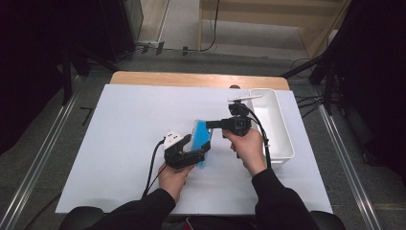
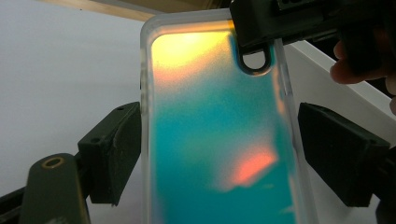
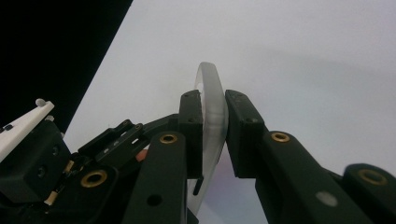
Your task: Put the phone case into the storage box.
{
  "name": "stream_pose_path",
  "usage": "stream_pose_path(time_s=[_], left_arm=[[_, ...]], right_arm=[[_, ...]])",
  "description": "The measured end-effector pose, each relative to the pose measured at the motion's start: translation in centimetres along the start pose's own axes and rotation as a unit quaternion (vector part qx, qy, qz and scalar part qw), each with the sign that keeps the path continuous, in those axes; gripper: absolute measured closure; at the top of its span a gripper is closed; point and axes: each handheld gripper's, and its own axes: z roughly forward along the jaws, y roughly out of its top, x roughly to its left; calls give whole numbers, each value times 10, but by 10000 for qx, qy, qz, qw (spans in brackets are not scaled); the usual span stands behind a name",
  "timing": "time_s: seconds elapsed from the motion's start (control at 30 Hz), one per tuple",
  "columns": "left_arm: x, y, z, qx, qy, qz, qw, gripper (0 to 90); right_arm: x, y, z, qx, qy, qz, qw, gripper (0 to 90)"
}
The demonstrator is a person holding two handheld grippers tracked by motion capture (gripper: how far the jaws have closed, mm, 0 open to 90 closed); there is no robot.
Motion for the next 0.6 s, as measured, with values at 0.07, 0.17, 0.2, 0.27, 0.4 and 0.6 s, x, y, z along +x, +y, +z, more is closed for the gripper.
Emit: stream_pose_path(time_s=[0.07, 0.17, 0.2, 0.27, 0.4, 0.6], left_arm=[[0, 0, 0, -1, 16, 23, 10000, 158], [0, 0, 1, 45, 43, 42, 10000, 158], [0, 0, 1, 52, 35, 50, 10000, 158], [0, 0, 1, 31, 39, 53, 10000, 157], [0, 1, 0, 21, 37, 110, 9999, 157], [-1, 1, 1, 66, 30, 137, 9999, 156]], right_arm=[[0, 0, 0, 2, 14, 50, 10000, 761], [0, 0, 0, 33, 48, 13, 10000, 765], [0, 0, 1, 31, 35, 7, 10000, 765], [0, 1, 1, 57, 41, 85, 9999, 768], [1, 1, -1, 28, 63, 66, 10000, 770], [1, 1, -1, 59, 63, 77, 9999, 773]])
